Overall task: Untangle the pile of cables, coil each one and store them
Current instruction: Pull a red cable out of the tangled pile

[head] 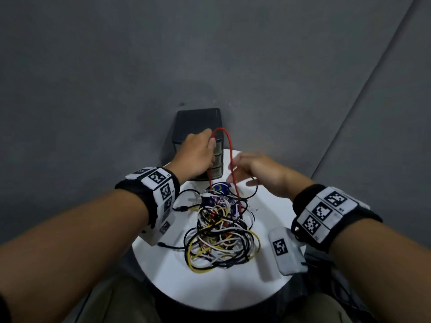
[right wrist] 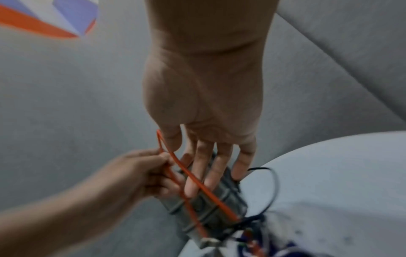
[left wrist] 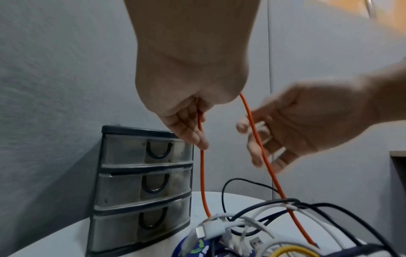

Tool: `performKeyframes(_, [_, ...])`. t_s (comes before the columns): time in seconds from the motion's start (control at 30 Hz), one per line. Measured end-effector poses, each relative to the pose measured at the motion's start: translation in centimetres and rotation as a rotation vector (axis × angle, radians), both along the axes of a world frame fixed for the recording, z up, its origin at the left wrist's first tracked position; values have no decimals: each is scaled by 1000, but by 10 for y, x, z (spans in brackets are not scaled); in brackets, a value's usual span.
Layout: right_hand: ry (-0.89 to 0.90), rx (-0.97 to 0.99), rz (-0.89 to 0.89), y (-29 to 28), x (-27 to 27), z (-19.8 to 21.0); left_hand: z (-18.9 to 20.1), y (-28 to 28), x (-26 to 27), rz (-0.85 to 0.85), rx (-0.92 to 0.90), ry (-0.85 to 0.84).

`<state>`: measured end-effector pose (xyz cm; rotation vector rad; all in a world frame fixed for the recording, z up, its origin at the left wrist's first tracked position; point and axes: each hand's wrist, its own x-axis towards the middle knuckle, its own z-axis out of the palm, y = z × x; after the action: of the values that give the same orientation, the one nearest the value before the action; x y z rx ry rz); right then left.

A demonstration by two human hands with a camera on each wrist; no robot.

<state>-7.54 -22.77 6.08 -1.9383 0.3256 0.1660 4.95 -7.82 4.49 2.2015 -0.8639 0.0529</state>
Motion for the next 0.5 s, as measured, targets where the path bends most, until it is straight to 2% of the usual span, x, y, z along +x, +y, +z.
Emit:
performKeyframes(0.07, [48,-77,57,-7,-7,-8,0,1,1,38,15,24])
performKeyframes(0.1, [13,-108,51,-9,-9,-11,-1,2,2,52,31,36])
performKeyframes(0.27, [-444,27,-241,-10,5,-2,-6,7,7,61,88,173])
performKeyframes(0.33, [-551,43,-304,-5,13,14,-7,7,8,43,125,199])
performKeyframes(0.4, [-602,9,-327,1,19,30,-9,6,8,2,193,223])
performKeyframes(0.5, [-580,13,-302,10,23,49,-10,8,9,-45,304,227])
